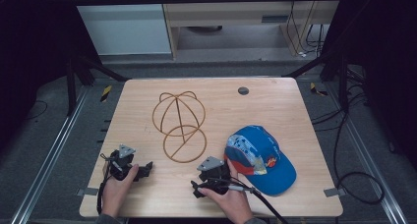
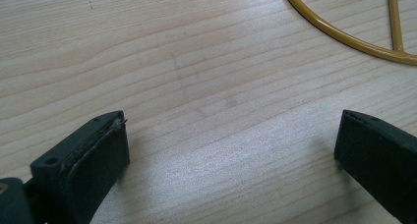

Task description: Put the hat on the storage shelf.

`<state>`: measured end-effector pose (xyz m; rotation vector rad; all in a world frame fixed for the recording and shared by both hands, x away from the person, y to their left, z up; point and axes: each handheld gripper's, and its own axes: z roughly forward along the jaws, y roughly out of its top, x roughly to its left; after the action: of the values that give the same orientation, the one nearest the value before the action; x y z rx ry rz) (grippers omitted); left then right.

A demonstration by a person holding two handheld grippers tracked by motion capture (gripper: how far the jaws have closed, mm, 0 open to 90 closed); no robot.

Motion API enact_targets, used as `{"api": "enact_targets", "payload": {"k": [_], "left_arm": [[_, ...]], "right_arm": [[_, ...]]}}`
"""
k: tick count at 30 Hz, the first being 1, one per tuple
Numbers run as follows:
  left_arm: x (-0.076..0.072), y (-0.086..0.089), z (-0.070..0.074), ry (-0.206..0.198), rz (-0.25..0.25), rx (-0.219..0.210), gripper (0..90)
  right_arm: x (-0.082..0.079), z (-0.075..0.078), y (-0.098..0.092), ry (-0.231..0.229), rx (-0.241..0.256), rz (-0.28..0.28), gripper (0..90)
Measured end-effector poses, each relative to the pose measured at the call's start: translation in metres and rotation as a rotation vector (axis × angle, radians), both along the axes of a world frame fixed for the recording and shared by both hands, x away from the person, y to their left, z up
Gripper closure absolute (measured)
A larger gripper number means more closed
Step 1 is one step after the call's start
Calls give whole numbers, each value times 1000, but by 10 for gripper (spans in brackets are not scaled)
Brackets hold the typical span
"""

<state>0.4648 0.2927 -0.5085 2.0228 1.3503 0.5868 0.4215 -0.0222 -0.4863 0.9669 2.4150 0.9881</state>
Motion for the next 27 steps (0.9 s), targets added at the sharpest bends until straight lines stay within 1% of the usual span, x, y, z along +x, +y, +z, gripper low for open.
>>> {"api": "enact_targets", "payload": {"k": [2, 3, 4, 7, 8, 9, 10, 11, 13, 14, 15, 16, 18, 19, 20, 21, 24, 25, 26, 27], "left_arm": [[-1, 0, 0, 1, 0, 0, 0], [-1, 0, 0, 1, 0, 0, 0], [-2, 0, 0, 0, 2, -1, 0], [-2, 0, 0, 0, 2, -1, 0], [-3, 0, 0, 0, 2, -1, 0], [-4, 1, 0, -1, 0, -1, 0], [-4, 1, 0, -1, 0, -1, 0], [-4, 1, 0, 1, -2, 0, 0], [-4, 1, 0, 1, -2, 1, 0], [-4, 1, 0, 1, -2, 1, 0], [-4, 1, 0, 1, -2, 1, 0], [-4, 1, 0, 1, -2, 1, 0], [-5, 1, 0, 1, -3, 1, 0], [-5, 1, 0, 1, -3, 1, 0], [-5, 1, 0, 1, -3, 1, 0], [-5, 1, 0, 1, -4, 1, 0], [-5, 1, 0, 1, -4, 1, 0], [-5, 1, 0, 1, -4, 1, 0], [-5, 1, 0, 1, -4, 1, 0], [-5, 1, 0, 1, -4, 1, 0]], "right_arm": [[-1, 13, -5, -11, -35, 14, 74], [-1, 13, -5, -11, -35, 14, 74], [-1, 27, -12, -14, -57, 29, 70], [1, 47, -25, -5, -96, 39, 69], [1, 47, -25, -5, -96, 39, 69], [4, 61, -38, 12, -120, 39, 69], [4, 61, -38, 12, -120, 39, 69], [9, 73, -49, 30, -126, 39, 69], [14, 85, -60, 38, -137, 33, 70], [14, 85, -60, 38, -137, 33, 70], [17, 91, -66, 48, -135, 25, 69], [24, 102, -78, 66, -132, 18, 71], [33, 112, -90, 86, -142, 2, 72], [37, 116, -96, 87, -153, -8, 72], [37, 116, -96, 87, -153, -8, 72], [45, 126, -109, 90, -158, -32, 73], [54, 134, -122, 107, -170, -51, 75], [54, 134, -122, 107, -170, -51, 75], [61, 138, -132, 126, -183, -61, 73], [63, 139, -135, 132, -182, -62, 71]]}}
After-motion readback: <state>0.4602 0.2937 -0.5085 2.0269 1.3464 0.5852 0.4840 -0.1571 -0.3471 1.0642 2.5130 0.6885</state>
